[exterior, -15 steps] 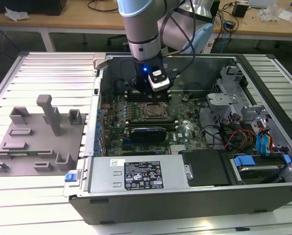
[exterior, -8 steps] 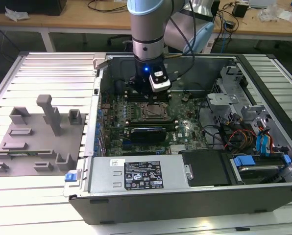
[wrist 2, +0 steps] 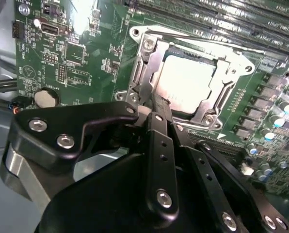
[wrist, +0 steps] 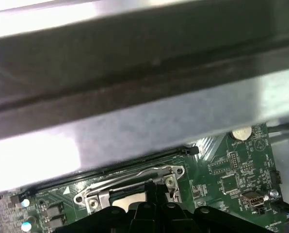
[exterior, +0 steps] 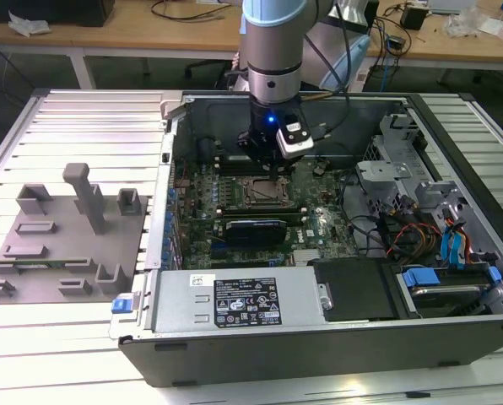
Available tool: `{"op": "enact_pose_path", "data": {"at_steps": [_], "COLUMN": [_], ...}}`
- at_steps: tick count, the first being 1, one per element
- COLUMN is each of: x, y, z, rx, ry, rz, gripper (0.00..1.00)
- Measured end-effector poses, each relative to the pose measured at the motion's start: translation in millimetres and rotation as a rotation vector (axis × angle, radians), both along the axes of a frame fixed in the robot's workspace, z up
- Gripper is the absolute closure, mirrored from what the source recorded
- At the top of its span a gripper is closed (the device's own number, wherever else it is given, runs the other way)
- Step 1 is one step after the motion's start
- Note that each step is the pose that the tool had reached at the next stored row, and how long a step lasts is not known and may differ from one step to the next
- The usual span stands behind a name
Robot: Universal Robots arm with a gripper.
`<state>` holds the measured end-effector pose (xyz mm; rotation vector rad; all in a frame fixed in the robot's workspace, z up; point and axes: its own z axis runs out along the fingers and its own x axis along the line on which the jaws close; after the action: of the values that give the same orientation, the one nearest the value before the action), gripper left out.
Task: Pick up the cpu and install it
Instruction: 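Install the first cpu locking lever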
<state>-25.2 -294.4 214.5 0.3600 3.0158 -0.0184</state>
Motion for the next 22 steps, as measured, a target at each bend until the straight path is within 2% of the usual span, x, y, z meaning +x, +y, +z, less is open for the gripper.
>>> {"op": "enact_pose_path", "data": {"at_steps": [2, 6, 9, 13, 14, 15, 17, 20, 21, 22], "x": [0.1, -0.8, -5.7, -9.3, -9.4, -9.4, -8.9, -8.3, -8.2, -8.2], "y": [-1.9, -10.2, -16.4, -20.0, -20.0, -20.1, -20.1, -20.1, -20.0, -20.0], "z": [-0.2, -0.3, -0.5, -0.8, -1.0, -1.0, -1.3, -1.4, -1.5, -1.6], "rx": [-0.0033, -0.0041, -0.0042, -0.0077, -0.014, -0.0141, -0.0137, -0.0138, -0.0146, -0.015], "ry": [0.0007, 0.0009, 0.0008, 0.0017, 0.0046, 0.0046, 0.0443, 0.0447, 0.0443, 0.0443], "rz": [0.013, 0.024, 0.025, 0.026, 0.026, 0.027, 0.027, 0.039, 0.078, 0.097], "gripper": [0.89, 0.89, 0.89, 0.89, 0.89, 0.89, 0.89, 0.89, 0.89, 0.89]}}
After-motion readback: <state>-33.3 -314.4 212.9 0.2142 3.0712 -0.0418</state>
